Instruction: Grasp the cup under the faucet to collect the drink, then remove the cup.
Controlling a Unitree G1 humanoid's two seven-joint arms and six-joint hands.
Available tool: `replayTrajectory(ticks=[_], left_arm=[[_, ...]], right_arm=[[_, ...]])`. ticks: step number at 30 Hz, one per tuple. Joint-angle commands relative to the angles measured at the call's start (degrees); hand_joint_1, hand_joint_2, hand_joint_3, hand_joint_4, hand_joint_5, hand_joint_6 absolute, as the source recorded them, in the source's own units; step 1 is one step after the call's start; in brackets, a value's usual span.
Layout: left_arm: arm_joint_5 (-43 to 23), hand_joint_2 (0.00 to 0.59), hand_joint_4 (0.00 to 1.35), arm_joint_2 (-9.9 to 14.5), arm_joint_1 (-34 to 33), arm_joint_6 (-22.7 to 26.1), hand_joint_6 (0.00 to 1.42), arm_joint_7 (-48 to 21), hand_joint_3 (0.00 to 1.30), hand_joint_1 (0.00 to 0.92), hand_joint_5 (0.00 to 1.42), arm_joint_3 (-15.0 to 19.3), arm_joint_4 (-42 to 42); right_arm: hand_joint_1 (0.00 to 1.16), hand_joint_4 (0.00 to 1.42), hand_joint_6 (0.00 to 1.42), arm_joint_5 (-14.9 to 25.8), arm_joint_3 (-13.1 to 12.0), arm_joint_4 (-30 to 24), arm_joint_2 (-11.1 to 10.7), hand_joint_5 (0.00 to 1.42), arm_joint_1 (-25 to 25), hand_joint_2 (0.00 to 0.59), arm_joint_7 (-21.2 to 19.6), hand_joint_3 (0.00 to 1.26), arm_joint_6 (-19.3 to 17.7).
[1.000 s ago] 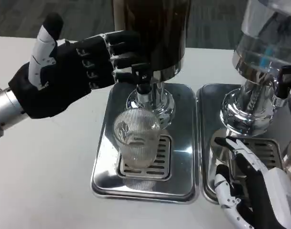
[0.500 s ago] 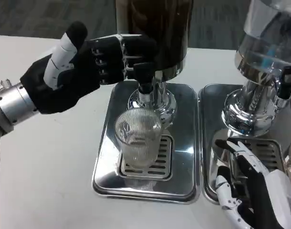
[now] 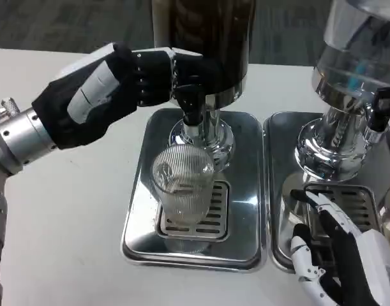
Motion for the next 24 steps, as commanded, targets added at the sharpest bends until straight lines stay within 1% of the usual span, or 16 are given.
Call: replayTrajectory(ticks=[1,8,14,20,24], left_arm=[[2.1,0.063,0.23,-0.4,-0.1,-3.5,0.25,-0.3,0.33,0.000,0.21,-1.5,2.0],[2.0,0.064,0.21,-1.2,0.3,-5.4,0.24,-0.5,0.32,0.000,0.19,-2.6,4.8],[1.5,0.068,0.17,-2.0,1.7,-7.0,0.23,-1.5,0.28,0.000,0.19,-3.1,3.9],[1.7,0.068,0.15,-1.9,2.6,-8.8,0.23,-2.1,0.26,0.000,0.18,-3.6,3.2],[2.3,0.069,0.09,-1.5,3.3,-10.1,0.21,-3.1,0.21,0.000,0.15,-4.9,3.1]], right_arm=[[0.26,0.15,0.12,0.2,-0.5,-0.1,-0.1,0.13,0.3,0.517,-0.9,0.24,-0.2],[0.26,0.15,0.10,0.4,-0.9,-0.4,-0.3,0.13,0.5,0.518,-0.6,0.24,0.1],[0.24,0.16,0.10,0.5,-0.9,-0.2,-0.2,0.13,0.4,0.524,-0.3,0.24,0.2],[0.24,0.16,0.10,0.4,-0.9,-0.3,-0.2,0.13,0.6,0.524,-0.4,0.24,0.1],[0.24,0.16,0.10,0.9,-1.2,-0.3,-0.2,0.13,0.6,0.525,-0.1,0.24,0.4]])
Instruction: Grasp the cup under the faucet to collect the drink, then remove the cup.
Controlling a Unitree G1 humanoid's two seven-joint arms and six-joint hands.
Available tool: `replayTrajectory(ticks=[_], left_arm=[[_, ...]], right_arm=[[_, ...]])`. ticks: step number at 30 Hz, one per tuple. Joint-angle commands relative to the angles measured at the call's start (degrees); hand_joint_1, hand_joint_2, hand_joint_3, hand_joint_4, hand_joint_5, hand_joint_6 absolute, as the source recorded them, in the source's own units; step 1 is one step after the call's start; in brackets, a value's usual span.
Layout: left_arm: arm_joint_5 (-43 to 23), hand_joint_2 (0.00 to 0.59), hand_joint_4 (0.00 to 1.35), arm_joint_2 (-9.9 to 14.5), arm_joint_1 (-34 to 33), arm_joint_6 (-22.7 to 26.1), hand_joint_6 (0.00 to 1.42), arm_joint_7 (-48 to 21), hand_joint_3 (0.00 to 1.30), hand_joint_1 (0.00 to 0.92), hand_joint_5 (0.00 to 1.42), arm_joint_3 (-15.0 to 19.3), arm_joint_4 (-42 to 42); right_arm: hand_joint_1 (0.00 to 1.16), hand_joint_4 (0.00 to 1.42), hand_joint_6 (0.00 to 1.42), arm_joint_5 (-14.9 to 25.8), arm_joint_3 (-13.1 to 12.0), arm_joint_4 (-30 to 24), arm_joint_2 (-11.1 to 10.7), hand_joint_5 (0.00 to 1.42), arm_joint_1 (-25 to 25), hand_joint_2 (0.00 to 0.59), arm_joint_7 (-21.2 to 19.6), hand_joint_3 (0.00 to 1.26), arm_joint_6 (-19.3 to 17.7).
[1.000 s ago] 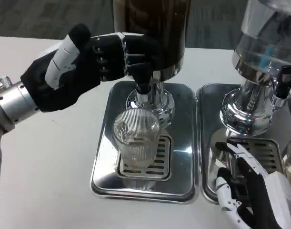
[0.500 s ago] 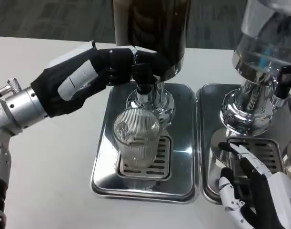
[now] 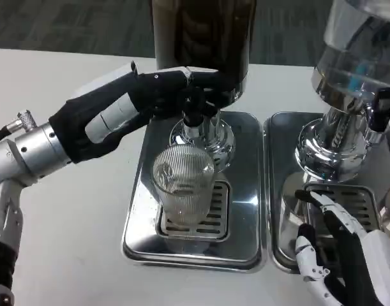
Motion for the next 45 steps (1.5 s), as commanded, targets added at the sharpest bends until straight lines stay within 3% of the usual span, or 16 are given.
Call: replayTrajectory(ticks=[1,21,32,34,39,42,45], left_arm=[[2.0,0.069,0.09,0.5,2.2,-1.2,0.21,-2.5,0.21,0.000,0.15,-2.2,-0.2],[5.2,0.074,0.07,3.6,3.3,-10.2,0.20,-0.5,0.20,0.000,0.11,-5.3,0.4],[6.5,0.081,0.08,3.5,3.6,-12.7,0.21,1.2,0.21,0.000,0.12,-6.8,1.2],[6.7,0.080,0.08,3.4,3.8,-12.8,0.21,1.9,0.21,0.000,0.12,-7.4,0.6],[6.6,0.080,0.08,3.9,4.2,-12.9,0.21,3.1,0.21,0.000,0.13,-7.9,0.3],[6.7,0.082,0.08,4.3,4.5,-13.3,0.22,3.5,0.21,0.000,0.13,-8.0,-0.1],[6.7,0.084,0.08,4.5,4.5,-13.6,0.22,3.9,0.21,0.000,0.13,-8.1,-0.1]], right_arm=[[0.24,0.16,0.09,0.9,-0.4,-0.3,0.1,0.12,0.5,0.525,-0.1,0.24,0.4],[0.23,0.16,0.08,2.1,-0.9,-1.0,-0.3,0.12,-0.7,0.524,0.7,0.23,0.1],[0.23,0.16,0.08,4.8,-2.3,0.4,-1.3,0.12,-2.3,0.520,1.3,0.23,-1.8],[0.23,0.16,0.08,6.5,-2.7,0.7,-2.2,0.12,-2.8,0.505,2.2,0.23,-3.1],[0.27,0.20,0.09,8.8,-2.7,0.9,-3.5,0.16,-4.4,0.402,4.2,0.25,-4.7],[0.32,0.22,0.11,10.0,-2.6,1.1,-4.0,0.18,-5.5,0.314,6.6,0.26,-4.2],[0.37,0.21,0.12,14.1,-2.6,2.2,-4.7,0.18,-7.7,0.279,10.9,0.23,-3.8]])
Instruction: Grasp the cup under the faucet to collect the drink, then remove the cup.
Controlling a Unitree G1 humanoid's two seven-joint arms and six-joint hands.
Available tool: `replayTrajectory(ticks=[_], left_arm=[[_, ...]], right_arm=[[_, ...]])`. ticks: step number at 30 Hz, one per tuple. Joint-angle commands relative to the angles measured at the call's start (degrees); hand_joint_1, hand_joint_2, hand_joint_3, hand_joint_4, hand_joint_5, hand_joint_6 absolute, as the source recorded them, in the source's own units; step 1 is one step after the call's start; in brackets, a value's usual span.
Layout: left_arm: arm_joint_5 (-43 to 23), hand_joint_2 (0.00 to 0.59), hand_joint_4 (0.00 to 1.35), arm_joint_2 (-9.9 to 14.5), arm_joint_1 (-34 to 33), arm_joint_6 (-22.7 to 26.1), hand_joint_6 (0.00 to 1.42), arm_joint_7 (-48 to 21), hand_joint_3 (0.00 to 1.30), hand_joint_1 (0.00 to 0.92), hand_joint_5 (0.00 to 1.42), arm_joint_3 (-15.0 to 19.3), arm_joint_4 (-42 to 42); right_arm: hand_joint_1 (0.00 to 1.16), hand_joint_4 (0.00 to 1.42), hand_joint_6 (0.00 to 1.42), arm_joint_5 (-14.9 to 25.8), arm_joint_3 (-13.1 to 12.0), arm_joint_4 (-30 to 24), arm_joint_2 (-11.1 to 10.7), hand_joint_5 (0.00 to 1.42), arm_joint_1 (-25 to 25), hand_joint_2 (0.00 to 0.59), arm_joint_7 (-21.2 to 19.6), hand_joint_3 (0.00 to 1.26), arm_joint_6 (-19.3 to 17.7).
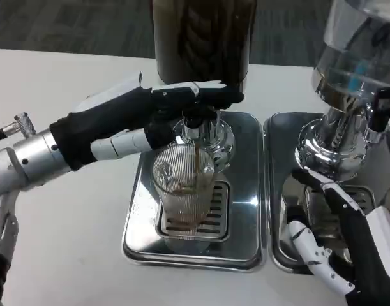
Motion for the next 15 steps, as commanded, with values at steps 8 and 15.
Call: replayTrajectory(ticks=[8,15], left_arm=[[3.8,0.083,0.08,2.0,3.0,-0.3,0.22,-0.1,0.21,0.000,0.13,-2.4,0.5],[3.6,0.087,0.08,2.2,3.5,-0.6,0.23,0.5,0.21,0.000,0.13,-2.7,0.0]], right_arm=[[0.40,0.10,0.11,11.1,-0.5,4.4,-2.9,0.14,-7.6,0.235,13.2,0.09,0.8],[0.37,0.00,0.02,12.5,-0.2,6.8,-4.5,0.02,-11.9,0.218,18.5,0.00,2.3]])
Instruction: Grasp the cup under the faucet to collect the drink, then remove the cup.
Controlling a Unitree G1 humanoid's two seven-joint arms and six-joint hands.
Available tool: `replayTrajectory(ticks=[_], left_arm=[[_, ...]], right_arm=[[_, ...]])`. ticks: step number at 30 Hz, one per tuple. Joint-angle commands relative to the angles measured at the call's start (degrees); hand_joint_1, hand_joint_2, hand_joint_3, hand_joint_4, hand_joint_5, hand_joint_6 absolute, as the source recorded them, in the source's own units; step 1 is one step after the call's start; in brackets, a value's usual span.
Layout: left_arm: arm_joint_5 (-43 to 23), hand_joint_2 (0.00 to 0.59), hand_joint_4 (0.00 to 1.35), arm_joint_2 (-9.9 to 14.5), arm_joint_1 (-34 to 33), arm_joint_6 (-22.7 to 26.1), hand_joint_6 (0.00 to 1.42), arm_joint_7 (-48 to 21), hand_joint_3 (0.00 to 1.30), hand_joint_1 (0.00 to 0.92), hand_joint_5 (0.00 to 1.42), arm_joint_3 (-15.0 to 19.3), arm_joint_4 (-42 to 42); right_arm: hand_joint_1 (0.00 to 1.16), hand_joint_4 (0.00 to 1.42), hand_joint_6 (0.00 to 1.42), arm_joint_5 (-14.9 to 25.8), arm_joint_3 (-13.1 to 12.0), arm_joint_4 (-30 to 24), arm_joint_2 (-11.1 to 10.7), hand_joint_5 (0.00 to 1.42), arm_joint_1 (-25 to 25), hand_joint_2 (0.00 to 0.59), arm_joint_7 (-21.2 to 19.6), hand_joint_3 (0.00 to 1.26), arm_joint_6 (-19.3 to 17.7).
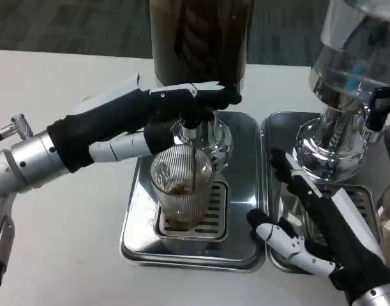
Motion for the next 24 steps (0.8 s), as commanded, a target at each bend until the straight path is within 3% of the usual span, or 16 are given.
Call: replayTrajectory(ticks=[1,8,17,24], left_arm=[[3.5,0.087,0.08,1.1,2.9,0.9,0.23,-1.3,0.21,0.000,0.13,-1.6,0.4],[3.5,0.088,0.08,1.5,3.8,1.0,0.23,-0.6,0.21,0.000,0.13,-1.8,-0.9],[3.3,0.087,0.09,2.0,4.6,1.4,0.23,0.2,0.21,0.000,0.13,-1.6,-2.3],[3.2,0.089,0.08,2.4,5.0,1.7,0.23,0.5,0.21,0.000,0.12,-1.7,-2.9]], right_arm=[[0.37,0.00,0.02,1.4,0.1,1.9,-1.2,0.02,-2.8,0.219,3.4,0.00,1.6],[0.37,0.00,0.00,3.6,-0.2,4.0,-1.2,0.00,-5.9,0.215,6.0,0.00,2.1],[0.36,0.00,0.00,9.3,0.7,9.8,-2.4,0.00,-11.4,0.207,14.0,0.00,1.0],[0.35,0.00,0.00,11.0,0.8,11.3,-2.1,0.00,-13.4,0.206,16.4,0.00,0.7]])
